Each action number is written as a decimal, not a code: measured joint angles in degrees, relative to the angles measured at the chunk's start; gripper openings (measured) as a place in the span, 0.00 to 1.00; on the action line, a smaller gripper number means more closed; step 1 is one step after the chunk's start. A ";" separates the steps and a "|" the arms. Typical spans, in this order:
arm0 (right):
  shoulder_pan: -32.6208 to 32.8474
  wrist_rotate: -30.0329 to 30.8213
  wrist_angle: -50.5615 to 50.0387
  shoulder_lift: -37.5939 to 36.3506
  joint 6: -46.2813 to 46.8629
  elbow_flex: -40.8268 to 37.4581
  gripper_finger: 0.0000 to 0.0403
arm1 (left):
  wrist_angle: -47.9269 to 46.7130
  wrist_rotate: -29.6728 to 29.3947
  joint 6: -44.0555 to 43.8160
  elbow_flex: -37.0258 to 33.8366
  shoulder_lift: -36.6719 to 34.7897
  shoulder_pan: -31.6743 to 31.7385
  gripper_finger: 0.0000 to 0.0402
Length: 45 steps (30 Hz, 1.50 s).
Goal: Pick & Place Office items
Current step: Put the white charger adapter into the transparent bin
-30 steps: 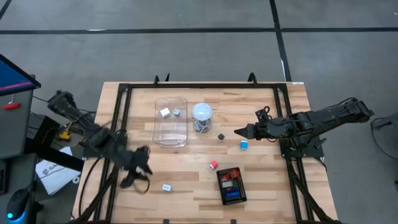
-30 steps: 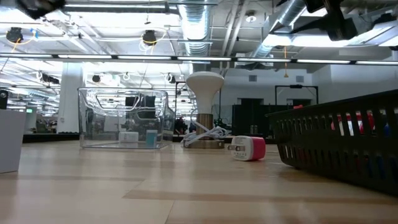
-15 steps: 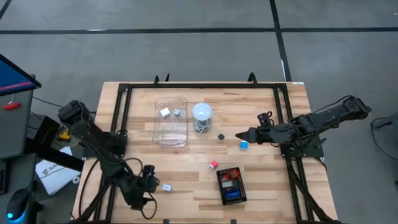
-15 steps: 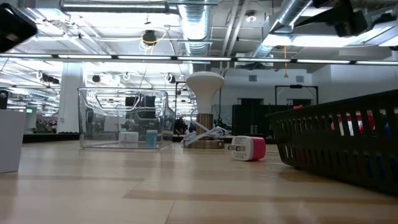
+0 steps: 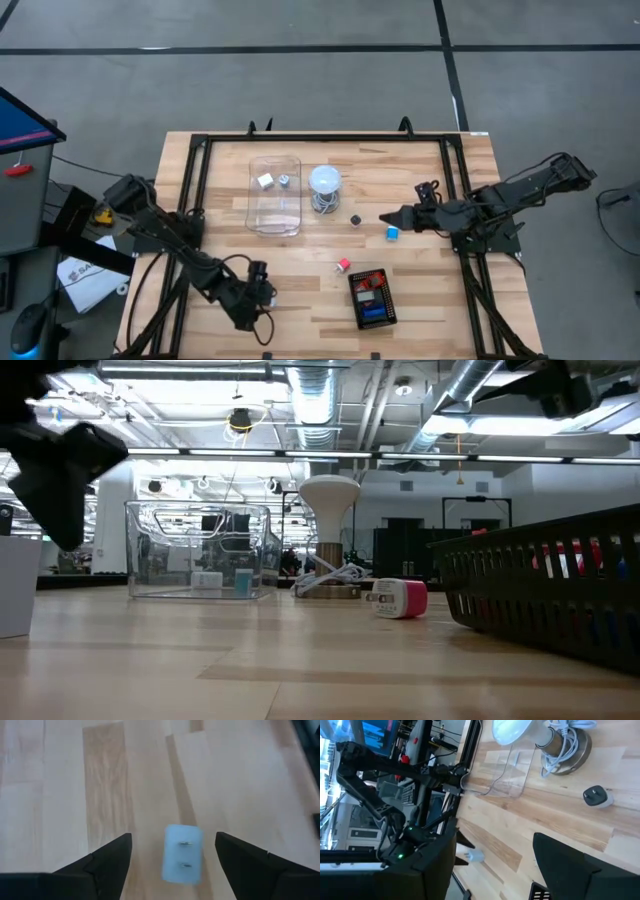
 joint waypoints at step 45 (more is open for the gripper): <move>0.66 5.47 -0.48 -0.02 1.42 -0.02 0.63 | -17.96 -6.50 -1.25 0.00 -28.67 30.96 0.24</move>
